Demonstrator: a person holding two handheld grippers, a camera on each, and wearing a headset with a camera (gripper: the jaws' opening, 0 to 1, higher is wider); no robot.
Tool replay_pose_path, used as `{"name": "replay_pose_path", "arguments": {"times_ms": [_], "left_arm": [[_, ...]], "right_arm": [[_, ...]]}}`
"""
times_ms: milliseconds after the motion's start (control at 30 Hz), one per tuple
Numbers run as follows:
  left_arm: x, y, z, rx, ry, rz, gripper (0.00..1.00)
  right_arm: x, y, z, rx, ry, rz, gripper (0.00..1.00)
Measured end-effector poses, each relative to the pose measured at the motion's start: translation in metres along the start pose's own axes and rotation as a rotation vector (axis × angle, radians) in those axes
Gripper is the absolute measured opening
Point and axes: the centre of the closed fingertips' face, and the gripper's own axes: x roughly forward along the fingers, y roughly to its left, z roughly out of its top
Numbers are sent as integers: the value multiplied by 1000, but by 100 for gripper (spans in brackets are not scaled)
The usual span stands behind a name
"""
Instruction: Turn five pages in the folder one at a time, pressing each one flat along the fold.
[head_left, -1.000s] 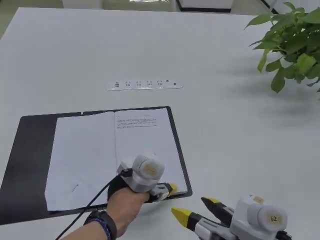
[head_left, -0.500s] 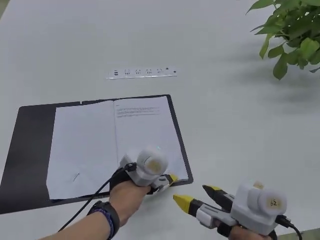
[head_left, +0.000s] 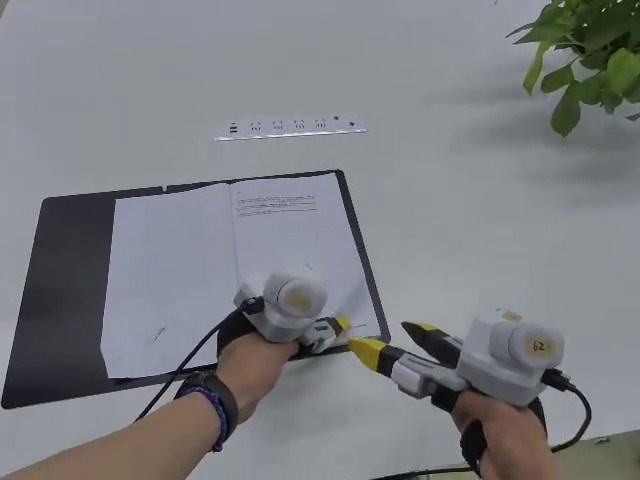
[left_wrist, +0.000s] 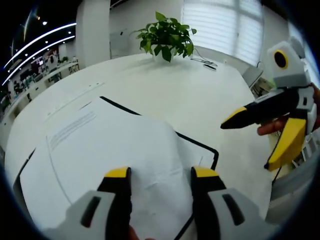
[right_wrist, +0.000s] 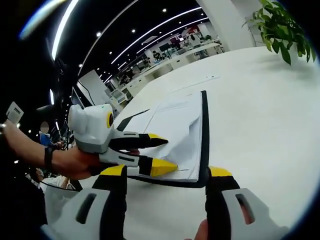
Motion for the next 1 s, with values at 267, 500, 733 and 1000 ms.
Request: {"name": "replay_pose_path", "arguments": {"times_ms": [267, 500, 733, 1000], "left_arm": [[0, -1, 0, -8, 7, -15, 48], [0, -1, 1, -26, 2, -25, 49], [0, -1, 1, -30, 1, -27, 49], [-1, -2, 1, -32, 2, -30, 50]], "right_arm": [[17, 0, 23, -5, -34, 32, 60], [30, 0, 29, -3, -32, 63, 58], [41, -3, 32, 23, -33, 88, 55], [45, 2, 33, 35, -33, 117, 53]]}}
